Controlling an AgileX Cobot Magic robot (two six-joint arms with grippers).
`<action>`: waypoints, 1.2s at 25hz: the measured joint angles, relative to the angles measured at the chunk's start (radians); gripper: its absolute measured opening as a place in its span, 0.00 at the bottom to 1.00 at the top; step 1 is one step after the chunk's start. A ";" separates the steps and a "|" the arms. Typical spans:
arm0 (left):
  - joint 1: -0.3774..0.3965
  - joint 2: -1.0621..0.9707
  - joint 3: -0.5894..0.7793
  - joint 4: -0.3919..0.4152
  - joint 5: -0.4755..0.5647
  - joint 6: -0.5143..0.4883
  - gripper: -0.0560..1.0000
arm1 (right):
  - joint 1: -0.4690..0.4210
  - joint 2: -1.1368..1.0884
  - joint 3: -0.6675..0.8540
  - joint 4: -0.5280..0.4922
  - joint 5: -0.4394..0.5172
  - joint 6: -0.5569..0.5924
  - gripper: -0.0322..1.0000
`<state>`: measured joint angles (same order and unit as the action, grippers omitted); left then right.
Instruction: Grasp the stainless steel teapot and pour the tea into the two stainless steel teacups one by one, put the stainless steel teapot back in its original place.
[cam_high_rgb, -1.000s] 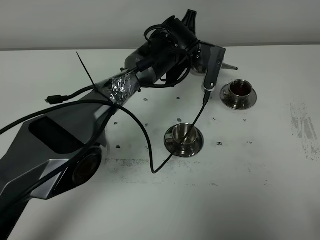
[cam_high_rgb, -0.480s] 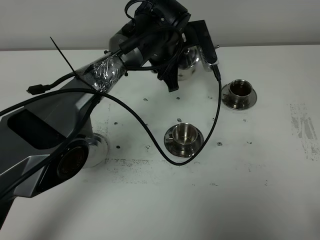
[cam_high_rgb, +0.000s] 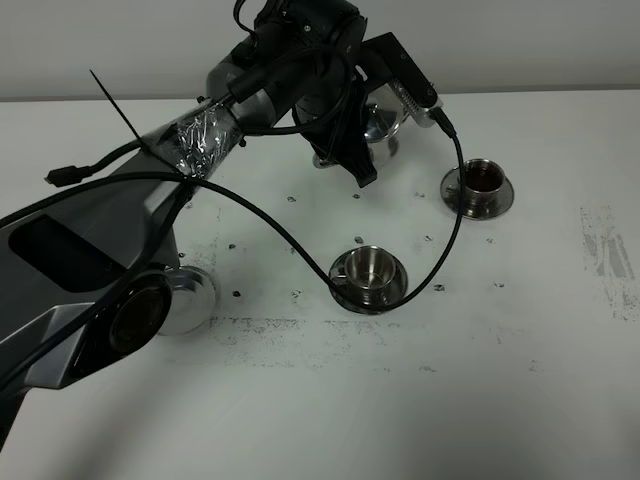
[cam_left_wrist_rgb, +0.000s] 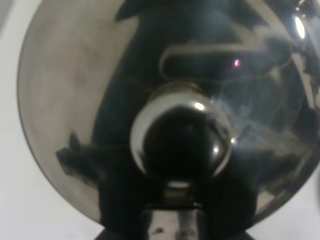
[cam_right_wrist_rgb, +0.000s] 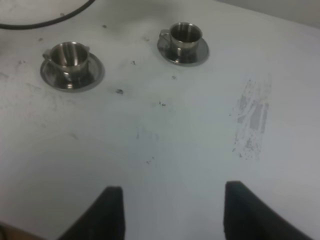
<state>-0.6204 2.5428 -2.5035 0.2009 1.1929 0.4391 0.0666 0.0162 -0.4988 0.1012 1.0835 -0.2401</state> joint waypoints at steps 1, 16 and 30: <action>0.000 0.007 0.000 -0.007 0.000 0.000 0.22 | 0.000 0.000 0.000 0.000 0.000 0.000 0.45; 0.002 0.088 0.000 -0.013 -0.001 -0.008 0.22 | 0.000 0.000 0.000 0.000 0.000 0.000 0.45; 0.002 0.061 -0.091 -0.018 0.001 -0.023 0.22 | 0.000 0.000 0.000 0.000 0.000 0.000 0.45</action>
<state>-0.6180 2.6043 -2.5946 0.1831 1.1934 0.4166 0.0666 0.0162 -0.4988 0.1012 1.0835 -0.2401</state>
